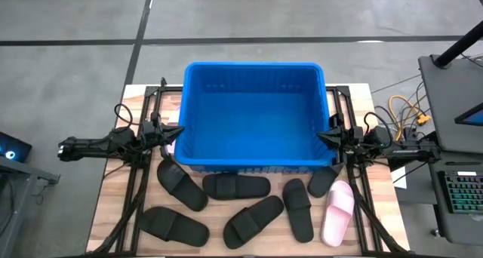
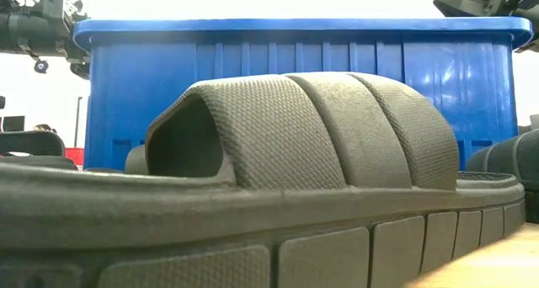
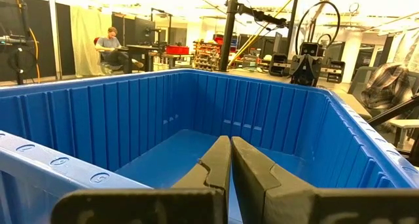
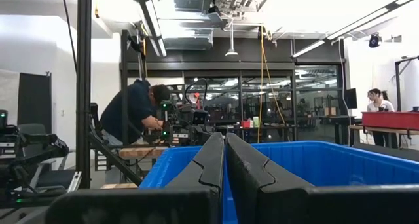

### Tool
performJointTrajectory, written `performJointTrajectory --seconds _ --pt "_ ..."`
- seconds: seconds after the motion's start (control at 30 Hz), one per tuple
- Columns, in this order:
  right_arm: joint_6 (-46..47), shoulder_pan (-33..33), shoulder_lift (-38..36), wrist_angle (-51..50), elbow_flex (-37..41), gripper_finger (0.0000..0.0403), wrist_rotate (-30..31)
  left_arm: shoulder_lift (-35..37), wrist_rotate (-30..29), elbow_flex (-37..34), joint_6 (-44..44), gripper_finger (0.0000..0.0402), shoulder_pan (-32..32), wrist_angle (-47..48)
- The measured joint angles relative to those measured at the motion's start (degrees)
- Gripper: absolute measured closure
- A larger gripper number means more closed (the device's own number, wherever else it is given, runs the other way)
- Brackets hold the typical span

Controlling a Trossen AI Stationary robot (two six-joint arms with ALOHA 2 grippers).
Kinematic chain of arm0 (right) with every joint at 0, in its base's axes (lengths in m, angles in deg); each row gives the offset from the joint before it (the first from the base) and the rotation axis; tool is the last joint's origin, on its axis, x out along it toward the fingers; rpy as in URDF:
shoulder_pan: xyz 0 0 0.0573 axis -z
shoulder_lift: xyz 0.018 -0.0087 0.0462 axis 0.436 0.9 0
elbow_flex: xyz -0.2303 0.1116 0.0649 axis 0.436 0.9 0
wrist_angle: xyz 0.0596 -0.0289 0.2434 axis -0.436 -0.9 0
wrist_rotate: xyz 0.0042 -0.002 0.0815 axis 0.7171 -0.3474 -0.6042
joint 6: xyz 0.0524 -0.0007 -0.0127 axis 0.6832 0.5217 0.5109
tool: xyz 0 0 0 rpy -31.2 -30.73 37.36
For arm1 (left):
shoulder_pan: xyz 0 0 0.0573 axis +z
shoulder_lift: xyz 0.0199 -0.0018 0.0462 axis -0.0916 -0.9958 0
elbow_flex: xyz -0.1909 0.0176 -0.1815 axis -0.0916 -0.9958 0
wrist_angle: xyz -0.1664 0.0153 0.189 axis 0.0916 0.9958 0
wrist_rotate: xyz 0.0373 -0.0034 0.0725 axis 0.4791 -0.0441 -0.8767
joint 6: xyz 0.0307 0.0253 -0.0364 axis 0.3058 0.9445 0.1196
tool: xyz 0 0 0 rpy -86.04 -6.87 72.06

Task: Pick and place slides into bin
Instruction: Put the black slide into the blue bin

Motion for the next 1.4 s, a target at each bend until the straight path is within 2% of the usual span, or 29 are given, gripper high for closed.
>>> performJointTrajectory --seconds 0.57,0.63,0.73,0.8,0.9,1.1,1.27,1.4 --pt "1.49 -0.02 0.0 1.51 0.01 0.0394 -0.01 0.02 -0.02 -0.01 0.0 0.0402 0.0 -0.03" --pt "4.34 -0.02 0.0 3.69 0.02 0.0394 0.0 0.01 0.0 0.0 -0.16 0.0402 0.0 -0.07" --pt "15.85 0.0 0.0 9.47 0.02 0.0394 0.42 -0.01 0.18 0.0 -4.03 0.0402 -0.01 -1.51" --pt "23.28 -0.02 -0.02 13.95 0.02 0.0394 4.39 -0.03 -0.27 -0.02 -6.14 0.0402 -0.04 -5.27" --pt "29.44 0.02 0.0 18.65 0.02 0.0394 12.13 -0.01 -2.03 -0.02 -5.97 0.0402 -0.02 -12.73" --pt "26.87 0.0 0.09 22.15 -0.01 0.0394 17.73 -0.56 -2.07 0.01 -3.46 0.0402 0.02 -28.84" --pt "25.75 0.0 1.35 18.68 -3.56 0.0367 19.71 -2.86 -3.38 0.01 -1.09 0.0391 0.02 -38.24" --pt "23.17 0.0 3.61 7.19 -11.52 0.0313 19.71 -6.78 -5.93 0.68 -1.6 0.0348 0.02 -43.42"
